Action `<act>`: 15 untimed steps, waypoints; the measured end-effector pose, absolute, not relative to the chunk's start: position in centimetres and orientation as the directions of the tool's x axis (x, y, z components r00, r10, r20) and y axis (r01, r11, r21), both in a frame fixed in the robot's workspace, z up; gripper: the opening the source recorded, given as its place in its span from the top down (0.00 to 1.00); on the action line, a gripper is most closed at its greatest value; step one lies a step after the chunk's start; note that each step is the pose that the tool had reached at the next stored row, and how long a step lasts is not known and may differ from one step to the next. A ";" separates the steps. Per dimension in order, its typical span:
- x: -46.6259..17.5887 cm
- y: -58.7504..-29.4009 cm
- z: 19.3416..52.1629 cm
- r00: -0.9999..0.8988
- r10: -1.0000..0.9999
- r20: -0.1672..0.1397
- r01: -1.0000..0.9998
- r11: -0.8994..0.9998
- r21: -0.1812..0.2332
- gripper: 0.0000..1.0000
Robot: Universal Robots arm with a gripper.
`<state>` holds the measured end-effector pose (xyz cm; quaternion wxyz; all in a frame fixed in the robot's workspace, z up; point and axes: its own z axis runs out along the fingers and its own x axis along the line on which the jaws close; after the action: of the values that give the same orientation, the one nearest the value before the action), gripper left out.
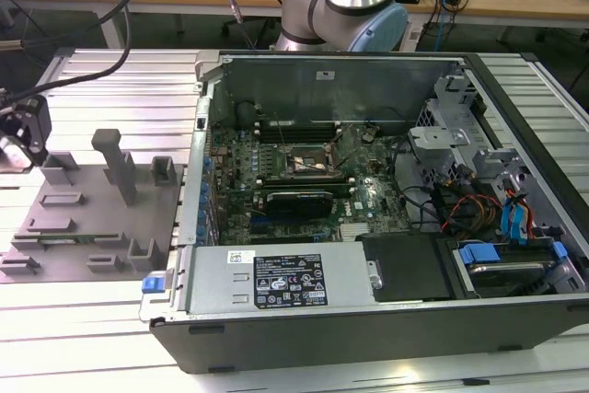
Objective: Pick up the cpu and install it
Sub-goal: 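Pick up the cpu and move it towards the insertion slot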
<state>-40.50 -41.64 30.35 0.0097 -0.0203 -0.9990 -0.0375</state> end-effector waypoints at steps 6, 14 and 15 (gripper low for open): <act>-40.5 -41.6 30.5 -0.999 0.040 0.021 0.041 0.996 0.074 0.45; -40.4 -41.6 30.7 -0.999 0.040 0.021 0.041 0.996 0.074 0.45; -40.4 -41.6 30.8 -0.999 0.040 0.021 0.041 0.996 0.074 0.45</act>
<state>-40.36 -41.64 30.79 0.0099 -0.0203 -0.9990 -0.0375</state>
